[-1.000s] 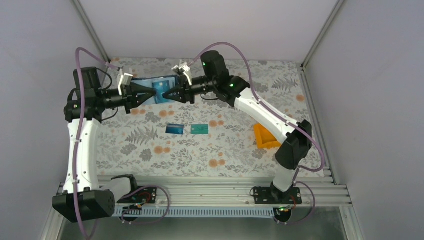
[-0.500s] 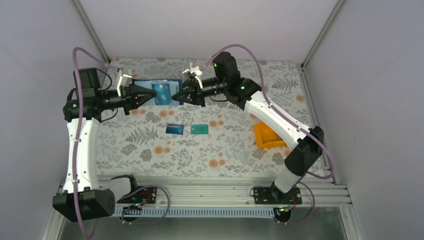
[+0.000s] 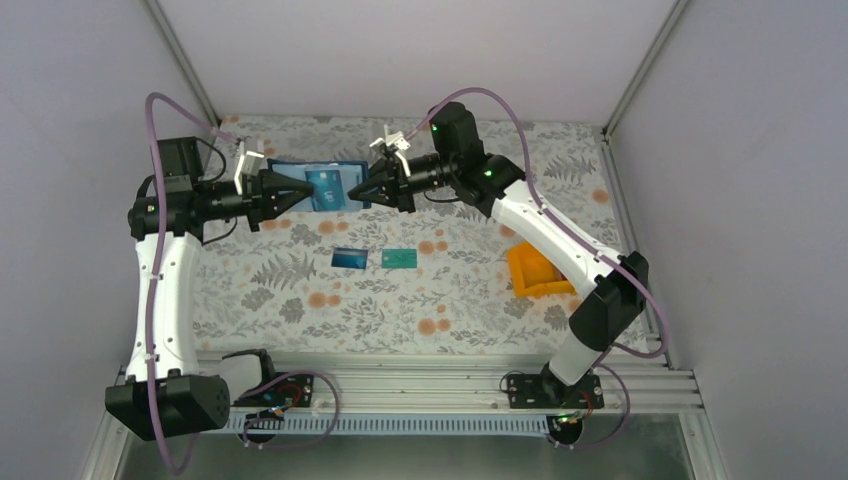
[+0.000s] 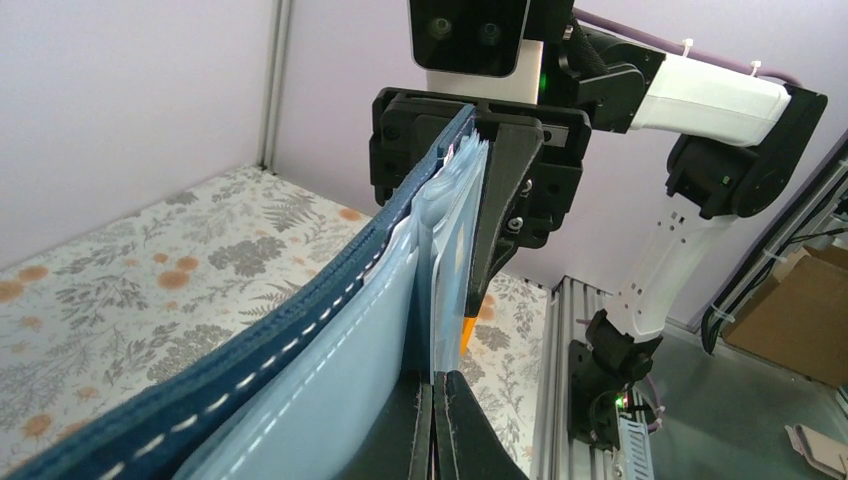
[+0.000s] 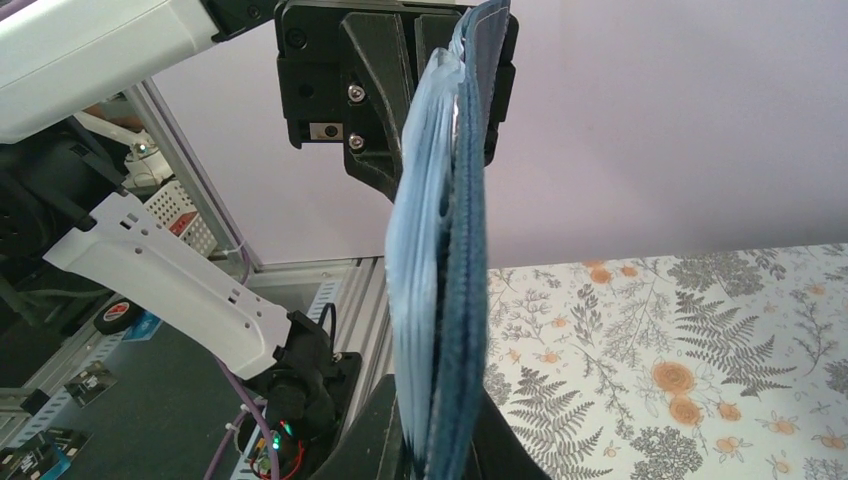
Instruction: Take the credit cards out of the card holder
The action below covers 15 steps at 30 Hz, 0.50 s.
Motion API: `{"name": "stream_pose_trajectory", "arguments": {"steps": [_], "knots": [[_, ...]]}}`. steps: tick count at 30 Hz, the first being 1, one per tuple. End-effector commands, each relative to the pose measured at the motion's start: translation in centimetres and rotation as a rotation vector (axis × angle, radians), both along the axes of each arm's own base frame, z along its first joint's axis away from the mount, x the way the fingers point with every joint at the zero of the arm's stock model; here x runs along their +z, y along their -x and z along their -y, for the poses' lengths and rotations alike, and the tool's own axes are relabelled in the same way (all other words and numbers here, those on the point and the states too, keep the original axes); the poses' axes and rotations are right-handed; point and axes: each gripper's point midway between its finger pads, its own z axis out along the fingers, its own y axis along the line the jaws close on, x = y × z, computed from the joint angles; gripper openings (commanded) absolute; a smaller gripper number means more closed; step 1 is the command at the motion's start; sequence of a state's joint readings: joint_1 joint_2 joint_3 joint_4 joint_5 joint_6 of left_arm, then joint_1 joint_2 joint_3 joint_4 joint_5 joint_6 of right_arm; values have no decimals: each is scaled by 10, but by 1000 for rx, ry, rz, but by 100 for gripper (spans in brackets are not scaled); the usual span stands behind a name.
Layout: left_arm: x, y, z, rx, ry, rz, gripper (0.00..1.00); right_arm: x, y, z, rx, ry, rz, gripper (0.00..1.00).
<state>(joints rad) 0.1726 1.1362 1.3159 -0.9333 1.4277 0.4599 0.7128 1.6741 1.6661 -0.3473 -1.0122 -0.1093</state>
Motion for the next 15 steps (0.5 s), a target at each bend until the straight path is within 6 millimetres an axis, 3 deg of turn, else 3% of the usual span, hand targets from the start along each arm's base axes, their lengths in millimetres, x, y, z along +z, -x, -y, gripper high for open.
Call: {"name": "stream_pose_trajectory", "arguments": {"steps": [1,11,15], "knots": [[5,-1,-3,5,-6,47,2,16,11,10,57,-32,8,4],[5,-4,-4,6,4,23,3,18,13,11,69,-34,18,4],[5,-5,-3,-2,14,9,5,10,11,0,87,-21,-4,4]]}}
